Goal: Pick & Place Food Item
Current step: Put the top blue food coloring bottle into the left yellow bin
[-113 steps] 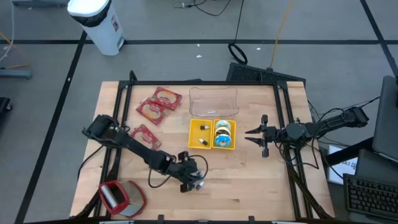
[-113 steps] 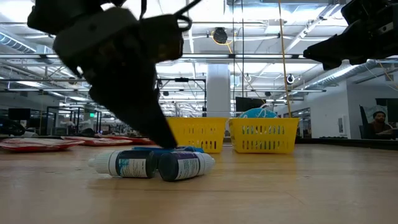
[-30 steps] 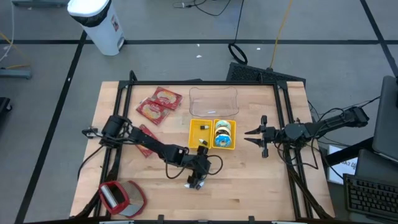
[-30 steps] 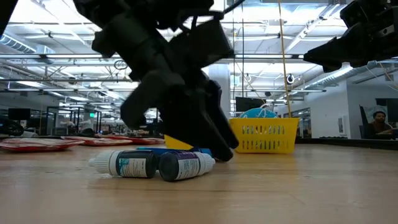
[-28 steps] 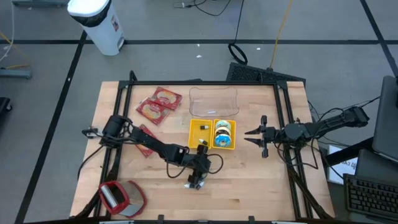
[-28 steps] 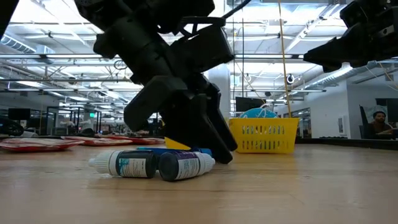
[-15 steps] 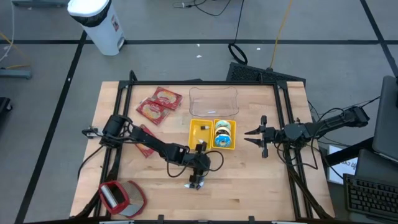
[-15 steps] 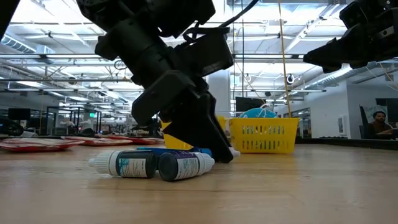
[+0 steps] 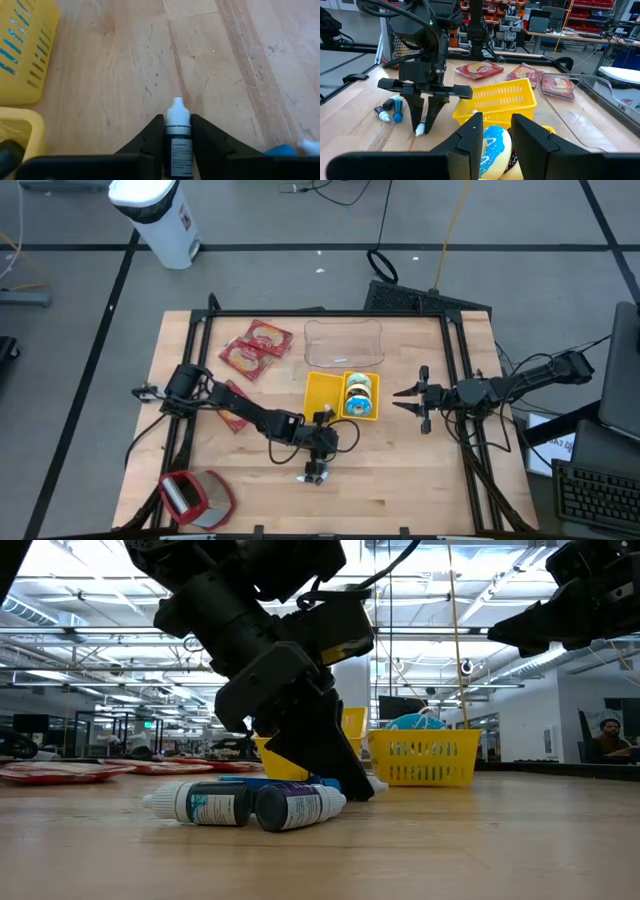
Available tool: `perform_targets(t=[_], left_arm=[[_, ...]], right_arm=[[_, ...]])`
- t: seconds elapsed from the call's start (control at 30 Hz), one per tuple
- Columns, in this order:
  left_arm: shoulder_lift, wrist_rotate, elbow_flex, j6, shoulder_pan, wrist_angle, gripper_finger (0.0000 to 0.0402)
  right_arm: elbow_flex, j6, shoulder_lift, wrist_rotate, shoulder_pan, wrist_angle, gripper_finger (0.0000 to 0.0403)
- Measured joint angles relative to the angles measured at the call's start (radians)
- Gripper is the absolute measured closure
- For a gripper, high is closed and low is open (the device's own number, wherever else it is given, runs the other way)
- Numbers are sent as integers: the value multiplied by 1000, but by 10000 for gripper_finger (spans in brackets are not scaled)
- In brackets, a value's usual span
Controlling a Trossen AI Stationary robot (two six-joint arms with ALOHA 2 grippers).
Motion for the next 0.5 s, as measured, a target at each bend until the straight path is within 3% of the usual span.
perform_targets(t=[0.13, 0.33, 0.5], left_arm=[[-32, -25, -4, 5, 2, -12, 331], [-115, -117, -3, 54, 3, 11, 311], [-201, -241, -3, 60, 10, -4, 322]], right_arm=[[0, 0, 0, 0, 0, 0, 312], [0, 0, 0, 0, 0, 1, 312], [0, 0, 1, 0, 0, 1, 312]])
